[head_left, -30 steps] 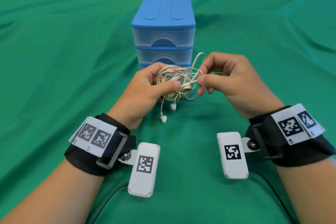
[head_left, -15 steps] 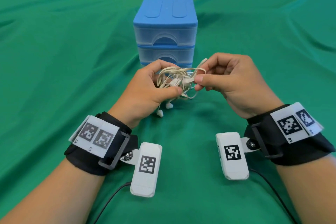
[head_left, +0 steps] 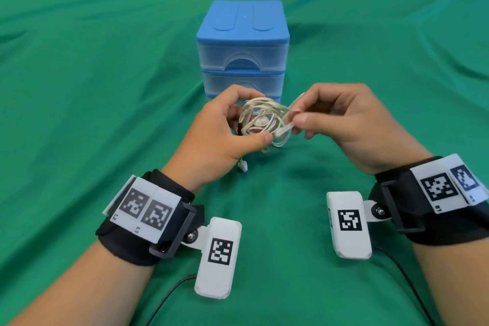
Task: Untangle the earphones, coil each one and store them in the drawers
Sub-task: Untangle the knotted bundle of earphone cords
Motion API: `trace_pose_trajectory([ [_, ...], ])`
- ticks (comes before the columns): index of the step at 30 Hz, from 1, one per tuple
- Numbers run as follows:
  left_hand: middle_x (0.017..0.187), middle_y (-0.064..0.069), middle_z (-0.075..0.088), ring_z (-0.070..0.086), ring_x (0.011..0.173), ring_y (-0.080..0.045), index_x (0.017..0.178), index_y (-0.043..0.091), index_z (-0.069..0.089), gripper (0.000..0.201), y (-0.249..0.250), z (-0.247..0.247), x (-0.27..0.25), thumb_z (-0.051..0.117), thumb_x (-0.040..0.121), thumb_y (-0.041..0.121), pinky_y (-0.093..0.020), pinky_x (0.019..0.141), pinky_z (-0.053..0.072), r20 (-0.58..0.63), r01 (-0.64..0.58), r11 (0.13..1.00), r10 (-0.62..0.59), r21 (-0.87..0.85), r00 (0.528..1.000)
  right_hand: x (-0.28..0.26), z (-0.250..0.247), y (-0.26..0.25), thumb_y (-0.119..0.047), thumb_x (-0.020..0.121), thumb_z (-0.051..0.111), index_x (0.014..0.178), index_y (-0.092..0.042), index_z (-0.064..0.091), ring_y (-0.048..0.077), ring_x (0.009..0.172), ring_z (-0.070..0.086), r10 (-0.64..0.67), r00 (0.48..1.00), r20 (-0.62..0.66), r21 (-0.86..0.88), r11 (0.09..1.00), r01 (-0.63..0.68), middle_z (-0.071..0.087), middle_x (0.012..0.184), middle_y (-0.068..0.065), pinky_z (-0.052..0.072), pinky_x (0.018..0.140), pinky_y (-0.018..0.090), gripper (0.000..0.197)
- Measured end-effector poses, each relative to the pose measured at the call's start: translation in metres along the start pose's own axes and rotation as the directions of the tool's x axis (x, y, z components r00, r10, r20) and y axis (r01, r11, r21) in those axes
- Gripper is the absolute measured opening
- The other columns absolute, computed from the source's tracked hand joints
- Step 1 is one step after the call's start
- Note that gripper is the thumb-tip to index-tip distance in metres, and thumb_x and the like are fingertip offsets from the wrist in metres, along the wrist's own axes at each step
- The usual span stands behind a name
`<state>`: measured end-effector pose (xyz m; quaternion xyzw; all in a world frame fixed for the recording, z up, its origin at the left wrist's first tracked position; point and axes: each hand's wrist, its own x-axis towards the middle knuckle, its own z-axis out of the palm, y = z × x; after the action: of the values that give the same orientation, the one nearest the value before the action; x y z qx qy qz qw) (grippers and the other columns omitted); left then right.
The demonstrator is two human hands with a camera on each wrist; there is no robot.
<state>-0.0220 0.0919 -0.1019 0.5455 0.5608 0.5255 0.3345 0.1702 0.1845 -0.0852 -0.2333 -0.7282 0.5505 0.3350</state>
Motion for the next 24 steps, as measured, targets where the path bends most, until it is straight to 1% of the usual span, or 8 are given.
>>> trace_pose_trajectory([
  [3, 0.093, -0.015, 0.074, 0.054, 0.071, -0.017, 0.123, 0.021, 0.057, 0.057, -0.002, -0.001, 0.001, 0.083, 0.076, 0.002, -0.033, 0.066, 0.049, -0.009, -0.013, 0.999, 0.014, 0.045, 1.0, -0.002, 0.004, 0.001, 0.004, 0.084, 0.07, 0.089, 0.005, 0.067, 0.02, 0.074, 0.071, 0.023, 0.996, 0.08, 0.014, 1.0, -0.024, 0.073, 0.081, 0.015, 0.054, 0.065, 0.027, 0.006],
  [7, 0.086, -0.014, 0.071, 0.054, 0.071, -0.032, 0.126, 0.029, 0.054, 0.066, -0.007, -0.003, 0.002, 0.086, 0.073, 0.009, -0.038, 0.065, 0.048, 0.006, -0.02, 0.993, 0.02, 0.117, 1.0, 0.002, 0.002, -0.003, -0.004, 0.083, 0.064, 0.084, -0.006, 0.066, 0.015, 0.062, 0.059, 0.028, 0.996, -0.085, 0.164, 0.986, -0.014, 0.067, 0.072, 0.007, 0.04, 0.055, 0.023, 0.003],
  [10, 0.079, -0.001, 0.06, 0.046, 0.067, -0.011, 0.134, 0.031, 0.05, 0.074, -0.009, -0.004, 0.002, 0.089, 0.073, 0.014, -0.018, 0.063, 0.039, 0.042, 0.002, 0.994, -0.006, 0.106, 0.999, 0.004, -0.005, -0.004, -0.007, 0.08, 0.057, 0.077, -0.007, 0.063, 0.016, 0.055, 0.043, 0.089, 0.98, -0.178, 0.198, 0.979, -0.052, 0.053, 0.06, 0.006, 0.027, 0.055, 0.029, 0.007],
  [12, 0.082, 0.003, 0.06, 0.048, 0.071, -0.008, 0.137, 0.031, 0.049, 0.072, -0.009, -0.002, 0.003, 0.084, 0.075, 0.02, -0.014, 0.068, 0.039, 0.06, 0.023, 0.998, -0.027, 0.061, 0.998, 0.004, -0.008, -0.005, -0.008, 0.078, 0.052, 0.074, -0.007, 0.06, 0.017, 0.053, 0.037, 0.123, 0.97, -0.209, 0.201, 0.976, -0.081, 0.047, 0.055, 0.006, 0.027, 0.054, 0.031, 0.009],
  [16, 0.082, 0.007, 0.062, 0.05, 0.078, -0.015, 0.138, 0.027, 0.052, 0.064, -0.005, -0.003, 0.003, 0.068, 0.077, 0.015, -0.026, 0.081, 0.044, 0.058, 0.043, 0.999, -0.041, -0.025, 0.997, 0.005, -0.01, -0.004, -0.011, 0.078, 0.051, 0.082, 0.001, 0.058, 0.017, 0.05, 0.03, 0.147, 0.968, -0.205, 0.189, 0.976, -0.108, 0.043, 0.05, 0.001, 0.024, 0.051, 0.029, 0.014],
  [18, 0.082, 0.009, 0.064, 0.051, 0.078, -0.014, 0.137, 0.026, 0.053, 0.063, -0.003, -0.003, 0.002, 0.068, 0.077, 0.011, -0.031, 0.081, 0.044, 0.046, 0.022, 1.0, -0.021, -0.022, 0.999, 0.005, -0.01, -0.002, -0.012, 0.086, 0.056, 0.09, 0.003, 0.058, 0.016, 0.05, 0.029, 0.139, 0.97, -0.198, 0.168, 0.98, -0.106, 0.045, 0.049, -0.003, 0.025, 0.051, 0.027, 0.016],
  [20, 0.083, 0.007, 0.067, 0.053, 0.077, -0.013, 0.137, 0.024, 0.055, 0.062, -0.003, -0.003, 0.001, 0.069, 0.079, 0.008, -0.037, 0.079, 0.043, 0.038, -0.004, 1.0, 0.005, -0.026, 0.999, 0.004, -0.009, -0.002, -0.012, 0.092, 0.06, 0.087, 0.002, 0.061, 0.015, 0.05, 0.031, 0.104, 0.977, -0.188, 0.123, 0.989, -0.082, 0.047, 0.05, -0.004, 0.026, 0.051, 0.026, 0.015],
  [24, 0.088, -0.002, 0.071, 0.056, 0.076, -0.016, 0.132, 0.022, 0.06, 0.056, -0.005, -0.002, 0.002, 0.076, 0.082, 0.004, -0.04, 0.077, 0.043, 0.048, -0.037, 0.998, 0.039, -0.042, 0.998, 0.002, -0.007, -0.002, -0.01, 0.09, 0.068, 0.081, -0.006, 0.066, 0.012, 0.047, 0.039, 0.023, 0.982, -0.188, -0.037, 0.999, -0.031, 0.048, 0.05, -0.002, 0.029, 0.043, 0.016, 0.01],
])
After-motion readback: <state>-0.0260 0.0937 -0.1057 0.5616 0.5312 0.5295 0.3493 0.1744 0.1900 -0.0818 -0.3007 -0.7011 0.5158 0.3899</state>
